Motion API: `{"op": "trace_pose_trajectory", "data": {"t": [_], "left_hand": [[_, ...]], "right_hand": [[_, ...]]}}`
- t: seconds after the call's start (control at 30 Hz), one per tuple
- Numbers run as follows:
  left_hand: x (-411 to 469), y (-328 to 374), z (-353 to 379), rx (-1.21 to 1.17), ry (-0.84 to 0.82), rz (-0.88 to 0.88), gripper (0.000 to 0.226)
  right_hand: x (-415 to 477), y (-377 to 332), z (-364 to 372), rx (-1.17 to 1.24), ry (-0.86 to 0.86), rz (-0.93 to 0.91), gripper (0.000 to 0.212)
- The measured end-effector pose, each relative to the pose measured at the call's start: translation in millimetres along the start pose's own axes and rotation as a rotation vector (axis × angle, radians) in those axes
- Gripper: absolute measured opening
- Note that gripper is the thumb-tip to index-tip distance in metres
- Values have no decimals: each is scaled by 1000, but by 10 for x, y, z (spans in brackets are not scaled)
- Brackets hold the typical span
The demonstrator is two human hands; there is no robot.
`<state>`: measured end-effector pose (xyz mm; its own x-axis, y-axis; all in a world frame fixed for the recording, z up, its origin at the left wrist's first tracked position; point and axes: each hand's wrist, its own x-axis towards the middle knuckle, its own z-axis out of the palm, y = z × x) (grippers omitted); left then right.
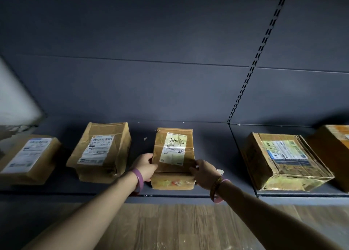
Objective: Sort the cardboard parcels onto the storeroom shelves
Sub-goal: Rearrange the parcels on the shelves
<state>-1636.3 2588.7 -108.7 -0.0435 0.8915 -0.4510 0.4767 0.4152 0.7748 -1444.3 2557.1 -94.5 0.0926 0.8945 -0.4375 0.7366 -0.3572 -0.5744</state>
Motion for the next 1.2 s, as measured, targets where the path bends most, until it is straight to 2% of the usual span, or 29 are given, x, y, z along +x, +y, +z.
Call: {"op": "trace_pose_trajectory", "data": {"t": [0.17,0.3,0.53,0.7,0.93,1.03,1.1,1.2], "left_hand": [[-55,-52,-66,-68,29,60,43],[-97,-22,-138,47,99,124,40],[-136,-8,-149,80,123,152,42],[-90,-16,-114,-11,118,198,45],[45,-193,-10,-11,75,108,41],[98,-127,-10,59,122,235,37],[112,71,2,37,216,360,36],[42,497,197,-132,240,407,30]], "right_hand": [[-73,63,-88,120,65,-23,24],[-174,86,-107,232,124,-41,30],[-216,68,-107,205,156,-74,34],[-182,100,-83,241,146,-68,23],[-121,119,6,167,115,-37,29],[-68,53,-71,91,99,-45,31],[-40,-21,-222,96,138,-38,35],[-113,-36,-507,103,239,-17,19]]}}
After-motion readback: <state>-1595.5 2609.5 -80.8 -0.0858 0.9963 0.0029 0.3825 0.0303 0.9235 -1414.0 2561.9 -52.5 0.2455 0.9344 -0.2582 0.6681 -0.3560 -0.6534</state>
